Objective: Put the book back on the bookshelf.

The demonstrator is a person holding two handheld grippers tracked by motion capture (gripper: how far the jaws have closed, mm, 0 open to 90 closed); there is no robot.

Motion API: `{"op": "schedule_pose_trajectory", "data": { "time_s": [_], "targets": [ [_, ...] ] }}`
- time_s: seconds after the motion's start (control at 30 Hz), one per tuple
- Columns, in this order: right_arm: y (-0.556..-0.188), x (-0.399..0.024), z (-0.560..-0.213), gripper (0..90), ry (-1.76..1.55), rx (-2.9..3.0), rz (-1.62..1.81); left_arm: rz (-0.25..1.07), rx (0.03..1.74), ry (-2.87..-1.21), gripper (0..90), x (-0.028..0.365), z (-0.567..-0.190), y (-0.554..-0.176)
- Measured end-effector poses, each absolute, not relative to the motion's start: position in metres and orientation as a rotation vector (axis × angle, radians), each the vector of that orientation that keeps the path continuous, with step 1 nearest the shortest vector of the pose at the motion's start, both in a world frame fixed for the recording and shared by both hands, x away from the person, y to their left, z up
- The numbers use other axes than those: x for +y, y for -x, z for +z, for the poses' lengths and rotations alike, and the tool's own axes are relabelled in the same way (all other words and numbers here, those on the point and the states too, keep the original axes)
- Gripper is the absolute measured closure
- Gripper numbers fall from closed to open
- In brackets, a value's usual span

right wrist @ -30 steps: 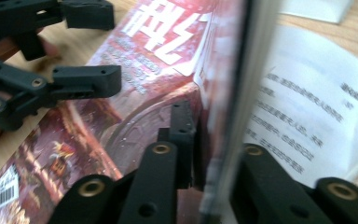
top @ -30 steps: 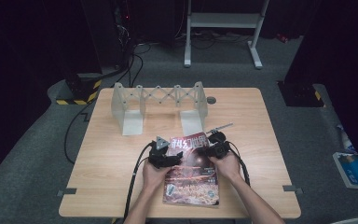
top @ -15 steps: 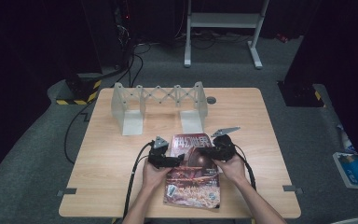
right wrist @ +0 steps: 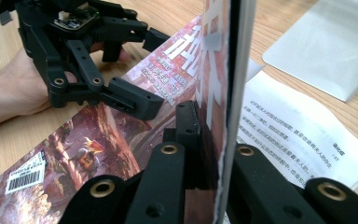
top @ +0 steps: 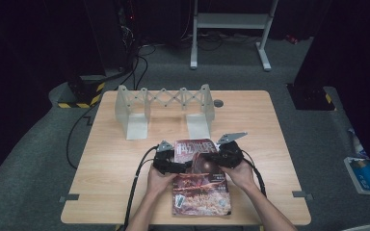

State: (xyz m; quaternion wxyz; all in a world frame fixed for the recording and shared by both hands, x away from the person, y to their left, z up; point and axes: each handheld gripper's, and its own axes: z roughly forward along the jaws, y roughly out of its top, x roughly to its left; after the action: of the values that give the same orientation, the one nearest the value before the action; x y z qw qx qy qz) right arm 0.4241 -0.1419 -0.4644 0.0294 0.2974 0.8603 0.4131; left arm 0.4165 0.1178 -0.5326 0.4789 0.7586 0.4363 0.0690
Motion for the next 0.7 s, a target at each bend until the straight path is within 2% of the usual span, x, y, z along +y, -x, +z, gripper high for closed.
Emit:
{"op": "schedule_pose_trajectory", "data": {
  "time_s": [0.33, 0.7],
  "targets": [
    [-0.425, -0.137, -0.462, 87.7, -0.846, 2.67, 1.28, 0.093, 1.07, -1.827, 11.2, 0.122, -0.532, -0.417],
    [-0.434, -0.141, -0.47, 87.3, -0.896, 2.671, 1.239, 0.13, 1.094, -1.771, 35.4, 0.13, -0.531, -0.412]
  ]
}}
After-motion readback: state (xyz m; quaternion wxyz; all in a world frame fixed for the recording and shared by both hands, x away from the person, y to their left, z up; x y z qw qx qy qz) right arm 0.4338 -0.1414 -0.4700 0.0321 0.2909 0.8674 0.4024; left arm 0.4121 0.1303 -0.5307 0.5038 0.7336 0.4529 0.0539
